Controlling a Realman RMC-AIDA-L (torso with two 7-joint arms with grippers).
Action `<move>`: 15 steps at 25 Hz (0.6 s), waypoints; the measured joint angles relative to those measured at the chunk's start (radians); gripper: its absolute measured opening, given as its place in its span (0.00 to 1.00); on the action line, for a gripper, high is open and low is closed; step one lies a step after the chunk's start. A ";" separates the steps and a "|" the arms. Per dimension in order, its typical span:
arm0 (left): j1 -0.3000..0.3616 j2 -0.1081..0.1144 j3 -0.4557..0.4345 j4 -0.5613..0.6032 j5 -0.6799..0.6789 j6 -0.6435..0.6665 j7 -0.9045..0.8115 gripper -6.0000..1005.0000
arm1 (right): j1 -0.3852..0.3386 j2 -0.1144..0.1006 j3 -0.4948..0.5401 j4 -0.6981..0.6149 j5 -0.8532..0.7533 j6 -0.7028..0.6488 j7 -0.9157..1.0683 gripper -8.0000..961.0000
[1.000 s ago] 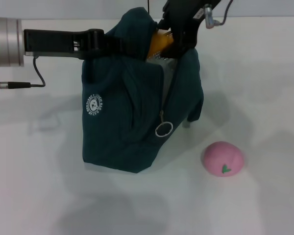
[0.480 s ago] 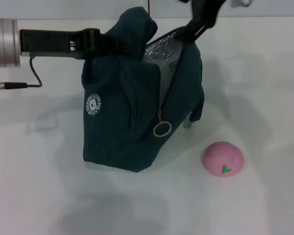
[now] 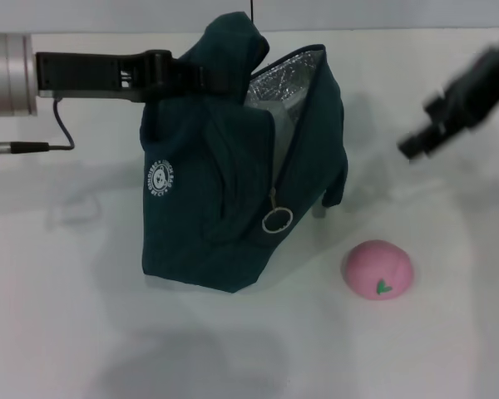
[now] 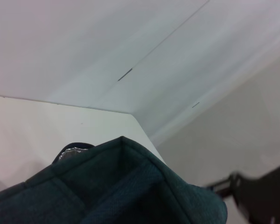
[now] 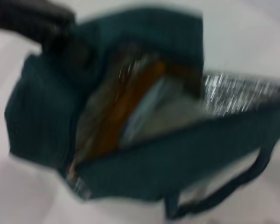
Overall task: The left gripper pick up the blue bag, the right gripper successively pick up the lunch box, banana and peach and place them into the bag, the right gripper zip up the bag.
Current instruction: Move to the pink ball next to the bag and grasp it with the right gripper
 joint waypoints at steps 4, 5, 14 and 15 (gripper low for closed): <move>0.000 -0.002 -0.002 0.000 -0.001 0.000 0.000 0.04 | -0.036 0.005 -0.015 0.071 0.000 -0.015 0.011 0.82; 0.000 -0.002 -0.002 0.000 -0.001 0.000 0.000 0.04 | -0.039 0.006 -0.017 0.092 0.000 -0.013 0.012 0.82; -0.002 0.009 -0.002 -0.013 0.002 -0.005 0.002 0.04 | -0.047 0.008 -0.192 0.181 0.002 0.064 0.016 0.82; -0.004 0.009 -0.002 -0.013 0.003 -0.006 0.002 0.04 | -0.048 0.008 -0.210 0.188 0.003 0.075 0.016 0.82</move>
